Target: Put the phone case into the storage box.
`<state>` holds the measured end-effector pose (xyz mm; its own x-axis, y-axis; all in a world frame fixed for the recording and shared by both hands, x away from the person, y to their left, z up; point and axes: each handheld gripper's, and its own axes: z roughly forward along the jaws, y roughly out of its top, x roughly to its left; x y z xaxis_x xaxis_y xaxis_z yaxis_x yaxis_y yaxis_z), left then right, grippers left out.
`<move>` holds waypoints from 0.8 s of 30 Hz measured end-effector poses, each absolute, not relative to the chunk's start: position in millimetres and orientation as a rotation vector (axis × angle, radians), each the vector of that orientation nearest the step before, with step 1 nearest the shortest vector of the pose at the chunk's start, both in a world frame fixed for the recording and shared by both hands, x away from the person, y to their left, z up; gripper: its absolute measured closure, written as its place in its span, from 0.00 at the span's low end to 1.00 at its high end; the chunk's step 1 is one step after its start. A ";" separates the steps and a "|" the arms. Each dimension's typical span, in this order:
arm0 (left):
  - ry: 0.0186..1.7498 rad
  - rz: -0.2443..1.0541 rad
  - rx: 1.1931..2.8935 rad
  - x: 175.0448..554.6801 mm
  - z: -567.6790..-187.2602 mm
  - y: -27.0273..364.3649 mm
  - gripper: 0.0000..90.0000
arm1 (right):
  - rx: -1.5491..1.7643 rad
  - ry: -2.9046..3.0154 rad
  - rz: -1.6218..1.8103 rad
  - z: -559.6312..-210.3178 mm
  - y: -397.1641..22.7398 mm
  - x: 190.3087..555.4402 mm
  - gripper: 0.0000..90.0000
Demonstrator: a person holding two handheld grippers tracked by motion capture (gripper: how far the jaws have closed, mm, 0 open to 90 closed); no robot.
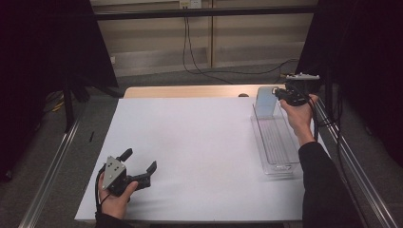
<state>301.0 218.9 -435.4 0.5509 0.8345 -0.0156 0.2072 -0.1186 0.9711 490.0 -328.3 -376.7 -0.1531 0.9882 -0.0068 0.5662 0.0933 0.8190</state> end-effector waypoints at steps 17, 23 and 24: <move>0.894 0.675 1.635 301.3 -435.7 218.1 0.04 | 1.513 1.786 0.985 -376.8 -330.1 482.1 0.63; 0.896 0.683 1.629 301.4 -434.9 218.2 0.04 | 1.507 1.767 0.991 -377.6 -329.9 479.5 0.36; 0.897 0.684 1.629 301.4 -434.8 218.3 0.04 | 1.507 1.762 0.990 -377.3 -329.7 479.6 0.33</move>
<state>301.4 218.3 -434.8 0.5465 0.8373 -0.0182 0.2048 -0.1125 0.9723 479.6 -329.7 -377.3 -0.1653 0.9861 0.0188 0.5289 0.0725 0.8456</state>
